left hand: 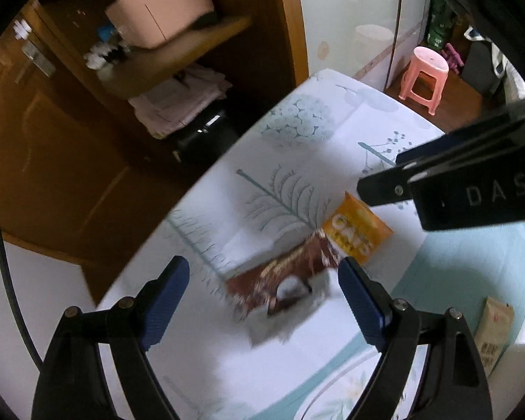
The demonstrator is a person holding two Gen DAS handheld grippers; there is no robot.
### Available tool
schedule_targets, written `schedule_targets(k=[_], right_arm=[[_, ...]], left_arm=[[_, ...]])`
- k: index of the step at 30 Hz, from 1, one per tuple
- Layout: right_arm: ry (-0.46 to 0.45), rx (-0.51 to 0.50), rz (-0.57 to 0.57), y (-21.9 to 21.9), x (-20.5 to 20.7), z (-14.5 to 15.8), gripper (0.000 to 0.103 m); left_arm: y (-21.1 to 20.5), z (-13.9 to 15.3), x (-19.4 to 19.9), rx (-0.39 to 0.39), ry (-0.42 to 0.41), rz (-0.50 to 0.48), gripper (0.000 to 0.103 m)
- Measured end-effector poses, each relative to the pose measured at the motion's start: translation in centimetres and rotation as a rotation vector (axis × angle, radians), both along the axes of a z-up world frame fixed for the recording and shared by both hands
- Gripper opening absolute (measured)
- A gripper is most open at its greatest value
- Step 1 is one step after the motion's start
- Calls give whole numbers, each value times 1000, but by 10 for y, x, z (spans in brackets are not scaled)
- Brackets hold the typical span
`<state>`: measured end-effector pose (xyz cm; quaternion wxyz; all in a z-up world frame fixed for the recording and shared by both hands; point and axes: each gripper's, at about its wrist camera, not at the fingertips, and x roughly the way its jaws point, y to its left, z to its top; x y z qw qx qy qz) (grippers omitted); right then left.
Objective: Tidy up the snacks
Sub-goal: 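Grasp the brown candy with the left gripper while the right grasps the OATS bar, then carry the candy and OATS bar over the white tray and release them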
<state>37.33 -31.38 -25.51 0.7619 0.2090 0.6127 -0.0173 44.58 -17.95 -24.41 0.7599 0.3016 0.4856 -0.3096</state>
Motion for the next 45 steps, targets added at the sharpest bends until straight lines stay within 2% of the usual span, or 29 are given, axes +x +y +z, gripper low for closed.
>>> schedule_targets(k=[2, 4, 7, 11, 12, 14, 19, 21, 23, 24, 25, 26, 27, 31, 36, 39, 43, 45], right_arm=[[8, 34, -24, -3, 4, -11, 47], [11, 64, -32, -4, 7, -19, 47], [14, 85, -20, -1, 9, -24, 47], [14, 124, 12, 8, 11, -30, 47], [14, 129, 22, 11, 11, -31, 47], [21, 137, 38, 17, 12, -34, 47], [42, 141, 101, 34, 10, -37, 47], [34, 116, 129, 41, 8, -37, 49], [26, 97, 157, 47, 7, -37, 49], [22, 82, 178, 52, 5, -37, 45], [12, 61, 195, 56, 5, -36, 29], [14, 62, 225, 61, 3, -36, 25], [6, 85, 237, 64, 1, -36, 16], [-26, 69, 280, 76, -12, -22, 7], [-103, 89, 269, 75, -40, 14, 6], [-163, 99, 257, 70, -65, 48, 6], [-248, 109, 246, 64, -101, 98, 6], [-287, 120, 232, 59, -133, 125, 6]], left_arm=[[-2, -12, 5, -11, 55, -15, 86], [-4, -27, 6, 13, 122, -39, 86], [5, -32, -3, 17, 127, -76, 86], [24, -38, -22, 33, 124, -92, 77], [29, -40, -25, 42, 130, -85, 75], [41, -45, -32, 40, 146, -60, 59], [78, -47, -40, -51, 205, 84, 55], [87, -46, -45, -69, 204, 121, 50], [94, -45, -48, -84, 214, 160, 41], [98, -44, -49, -97, 235, 193, 39], [101, -43, -51, -106, 244, 216, 35], [106, -40, -57, -114, 258, 245, 33], [110, -40, -58, -118, 275, 271, 33], [122, -33, -73, -124, 302, 365, 29], [139, 7, -96, -188, 267, 442, 29], [151, 53, -111, -252, 238, 467, 29], [162, 109, -145, -289, 172, 482, 29], [166, 135, -171, -301, 137, 488, 29]])
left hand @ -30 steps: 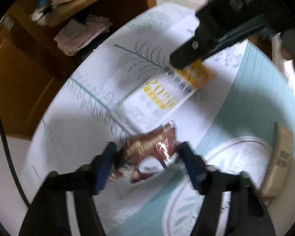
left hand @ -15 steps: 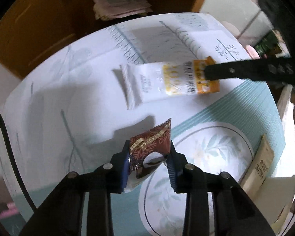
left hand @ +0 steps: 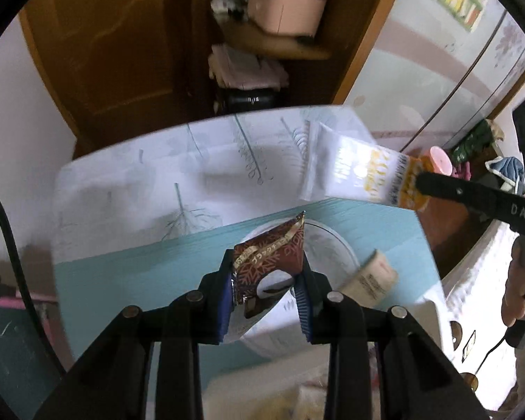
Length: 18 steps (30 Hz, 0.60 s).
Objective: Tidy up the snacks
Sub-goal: 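Carry the candy and OATS bar over the white tray and release them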
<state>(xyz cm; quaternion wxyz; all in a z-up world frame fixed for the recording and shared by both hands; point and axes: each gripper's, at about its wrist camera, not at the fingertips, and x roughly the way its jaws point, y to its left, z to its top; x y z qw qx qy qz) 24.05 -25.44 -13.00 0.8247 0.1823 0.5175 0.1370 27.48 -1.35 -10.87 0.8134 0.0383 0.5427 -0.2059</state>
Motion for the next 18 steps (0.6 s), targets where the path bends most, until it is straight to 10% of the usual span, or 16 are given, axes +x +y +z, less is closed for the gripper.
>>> schedule_targets(k=[9, 18], right_arm=[[-79, 49, -12, 2, -123, 69, 7], [-60, 92, 6, 10, -210, 79, 7]], left_arm=[[10, 71, -104, -43, -102, 53, 29], [19, 53, -178, -21, -62, 102, 29]])
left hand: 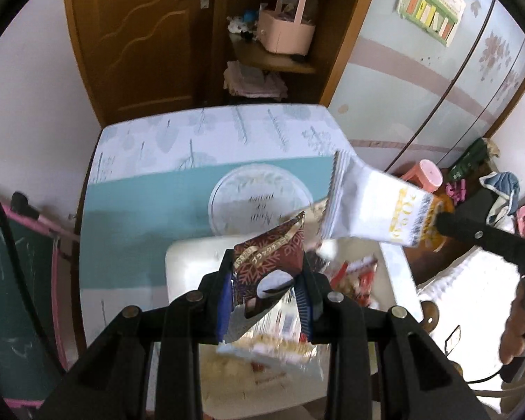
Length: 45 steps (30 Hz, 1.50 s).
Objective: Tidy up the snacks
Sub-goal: 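Carry the candy and OATS bar over the white tray and release them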
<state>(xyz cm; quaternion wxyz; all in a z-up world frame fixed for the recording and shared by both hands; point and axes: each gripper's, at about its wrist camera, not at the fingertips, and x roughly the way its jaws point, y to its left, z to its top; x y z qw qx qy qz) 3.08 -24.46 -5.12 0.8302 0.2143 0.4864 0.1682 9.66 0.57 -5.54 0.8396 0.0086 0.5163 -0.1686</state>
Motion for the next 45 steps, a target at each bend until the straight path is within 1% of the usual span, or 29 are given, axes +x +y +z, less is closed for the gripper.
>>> schedule_targets(k=[9, 13, 20, 24, 32, 39, 43, 44, 45], right_arm=[[23, -53, -10, 10, -30, -16, 7], [45, -76, -10, 19, -36, -27, 7], [74, -114, -8, 27, -38, -41, 7], [91, -124, -13, 25, -38, -47, 7], [108, -139, -33, 22, -36, -55, 7], [149, -145, -23, 24, -33, -67, 8], [159, -157, -11, 26, -31, -71, 9], [160, -155, -6, 27, -30, -71, 11], [162, -156, -6, 27, -30, -71, 11]], left_arm=[[5, -26, -37, 27, 17, 64, 29], [0, -41, -38, 46, 46, 76, 30], [-4, -65, -37, 54, 107, 80, 30], [-5, -70, -37, 54, 119, 83, 30], [-7, -78, -33, 81, 136, 92, 30], [-6, -86, -32, 99, 154, 102, 31], [-7, -89, -30, 107, 164, 103, 33], [-8, -89, -31, 109, 166, 103, 36], [-8, -89, -30, 110, 167, 102, 37]])
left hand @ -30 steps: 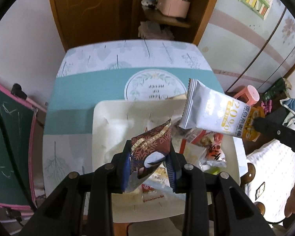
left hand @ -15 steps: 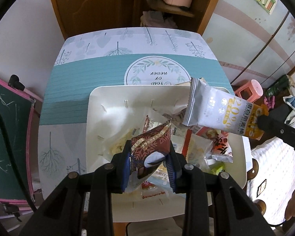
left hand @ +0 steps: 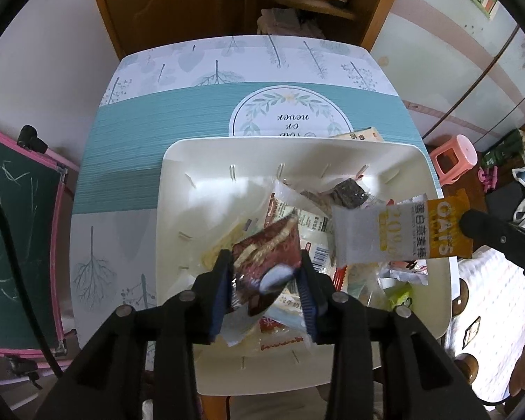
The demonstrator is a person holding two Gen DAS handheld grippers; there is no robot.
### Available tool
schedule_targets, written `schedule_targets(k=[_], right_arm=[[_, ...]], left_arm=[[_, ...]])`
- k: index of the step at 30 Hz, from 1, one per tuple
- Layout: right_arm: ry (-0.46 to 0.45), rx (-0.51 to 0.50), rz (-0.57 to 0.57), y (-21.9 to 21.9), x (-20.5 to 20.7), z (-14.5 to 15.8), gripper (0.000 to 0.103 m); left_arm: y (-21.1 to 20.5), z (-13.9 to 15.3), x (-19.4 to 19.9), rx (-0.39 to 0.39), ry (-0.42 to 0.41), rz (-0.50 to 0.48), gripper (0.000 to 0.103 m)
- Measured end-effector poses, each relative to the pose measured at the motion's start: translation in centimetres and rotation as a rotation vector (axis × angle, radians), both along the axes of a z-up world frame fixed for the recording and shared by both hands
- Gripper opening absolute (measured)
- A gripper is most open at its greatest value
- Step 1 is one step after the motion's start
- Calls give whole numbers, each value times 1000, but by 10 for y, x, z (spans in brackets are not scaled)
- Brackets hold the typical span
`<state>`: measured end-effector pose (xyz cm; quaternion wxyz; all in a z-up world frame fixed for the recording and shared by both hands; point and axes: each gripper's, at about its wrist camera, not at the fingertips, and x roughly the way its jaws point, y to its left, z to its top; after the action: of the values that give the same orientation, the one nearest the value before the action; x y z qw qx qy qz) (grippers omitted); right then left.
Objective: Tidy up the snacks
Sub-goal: 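Carry the candy and OATS bar over the white tray and release them, then move the right gripper toward the beige cracker bag on the table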
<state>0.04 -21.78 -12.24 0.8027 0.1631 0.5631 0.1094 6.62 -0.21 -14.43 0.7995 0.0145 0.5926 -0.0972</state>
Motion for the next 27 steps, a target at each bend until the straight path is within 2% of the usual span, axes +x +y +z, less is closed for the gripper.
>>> schedule_targets(k=[1, 2, 4, 5, 7, 10, 13, 27], right_arm=[[3, -6, 6, 1, 1, 0, 11], [6, -11, 12, 2, 1, 0, 12], [14, -16, 18, 4, 1, -1, 16], [21, -13, 20, 4, 1, -2, 19], [37, 3, 19, 4, 1, -4, 34], [51, 0, 13, 6, 2, -6, 45], [61, -4, 13, 6, 2, -7, 48], [96, 6, -5, 0, 9, -16, 50]], left_arm=[[-1, 0, 0, -2, 4, -6, 45], [-1, 0, 0, -1, 5, -9, 60], [-2, 1, -1, 10, -5, -8, 77], [-3, 2, -2, 14, -15, -8, 78], [-5, 3, -2, 17, -15, -14, 78], [-6, 3, -2, 13, -10, -13, 78], [-5, 4, -2, 15, -13, -11, 78], [-14, 1, 1, 44, -16, -39, 79]])
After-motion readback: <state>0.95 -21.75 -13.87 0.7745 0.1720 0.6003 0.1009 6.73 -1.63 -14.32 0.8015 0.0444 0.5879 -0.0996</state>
